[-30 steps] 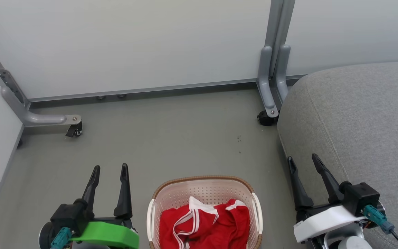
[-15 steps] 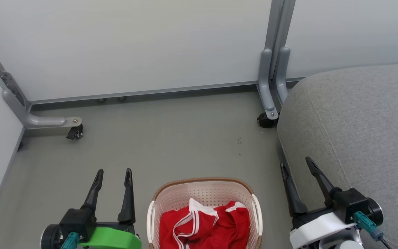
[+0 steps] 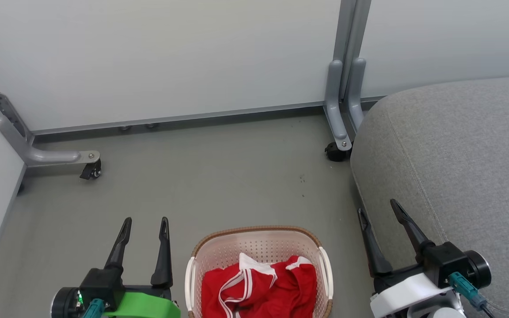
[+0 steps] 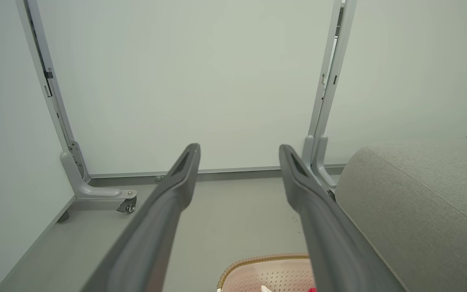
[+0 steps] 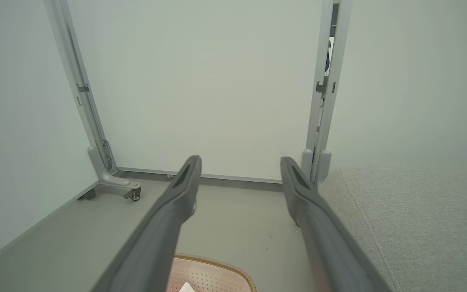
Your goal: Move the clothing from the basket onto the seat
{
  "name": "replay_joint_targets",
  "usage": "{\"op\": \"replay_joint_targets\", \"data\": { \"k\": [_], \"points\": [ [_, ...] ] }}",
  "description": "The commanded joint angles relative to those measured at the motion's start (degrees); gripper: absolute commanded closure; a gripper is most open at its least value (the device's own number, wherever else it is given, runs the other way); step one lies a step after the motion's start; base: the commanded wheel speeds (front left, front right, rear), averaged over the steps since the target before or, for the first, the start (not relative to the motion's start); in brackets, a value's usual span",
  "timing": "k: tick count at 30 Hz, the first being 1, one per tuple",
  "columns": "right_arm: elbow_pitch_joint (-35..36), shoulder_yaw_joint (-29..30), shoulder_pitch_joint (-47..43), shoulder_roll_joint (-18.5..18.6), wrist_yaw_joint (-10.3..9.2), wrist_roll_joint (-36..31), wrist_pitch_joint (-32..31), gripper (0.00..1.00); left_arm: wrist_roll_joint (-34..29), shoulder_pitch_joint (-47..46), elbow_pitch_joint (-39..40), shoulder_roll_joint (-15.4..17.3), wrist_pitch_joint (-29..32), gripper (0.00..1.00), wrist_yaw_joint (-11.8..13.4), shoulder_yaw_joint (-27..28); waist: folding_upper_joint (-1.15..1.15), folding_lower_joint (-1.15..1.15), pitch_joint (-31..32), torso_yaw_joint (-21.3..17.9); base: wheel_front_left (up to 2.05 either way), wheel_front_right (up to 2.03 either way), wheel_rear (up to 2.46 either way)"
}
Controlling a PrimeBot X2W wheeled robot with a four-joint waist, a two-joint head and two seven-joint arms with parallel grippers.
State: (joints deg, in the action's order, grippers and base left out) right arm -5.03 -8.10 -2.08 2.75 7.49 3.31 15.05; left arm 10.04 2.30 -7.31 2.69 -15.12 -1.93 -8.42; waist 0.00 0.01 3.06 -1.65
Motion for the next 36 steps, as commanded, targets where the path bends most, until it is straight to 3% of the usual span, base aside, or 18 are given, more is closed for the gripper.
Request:
{"op": "replay_joint_targets", "data": {
  "k": [1, 23, 31, 36],
  "points": [
    [0.1, 0.1, -0.8, 0.3, 0.00, 0.0, 0.2, 0.00, 0.2, 0.6, -0.1, 0.4, -0.1, 0.00, -0.1, 0.2, 0.00, -0.01, 0.1, 0.0, 0.00, 0.00, 0.00],
    [0.0, 0.8, 0.3, 0.2, 0.00, 1.1, 0.2, 0.00, -0.4, -0.2, -1.1, 0.4, 0.0, 0.00, -1.2, -0.6, 0.00, -0.01, -2.1, 0.2, 0.00, 0.00, 0.00],
    [-0.1, 2.2, 1.2, 0.2, 0.00, 0.6, 0.2, 0.00, -1.4, -2.1, -3.3, 0.4, 0.0, 0.00, -2.2, -2.7, 0.00, -0.01, -5.1, 0.5, 0.00, 0.00, 0.00],
    [1.5, 4.1, 4.1, 0.2, 0.00, -0.7, 0.2, 0.00, -2.4, -5.6, -4.9, 0.3, 0.0, 0.00, -2.5, -4.0, 0.00, -0.01, -10.9, 0.7, 0.00, 0.00, 0.00]
  ]
}}
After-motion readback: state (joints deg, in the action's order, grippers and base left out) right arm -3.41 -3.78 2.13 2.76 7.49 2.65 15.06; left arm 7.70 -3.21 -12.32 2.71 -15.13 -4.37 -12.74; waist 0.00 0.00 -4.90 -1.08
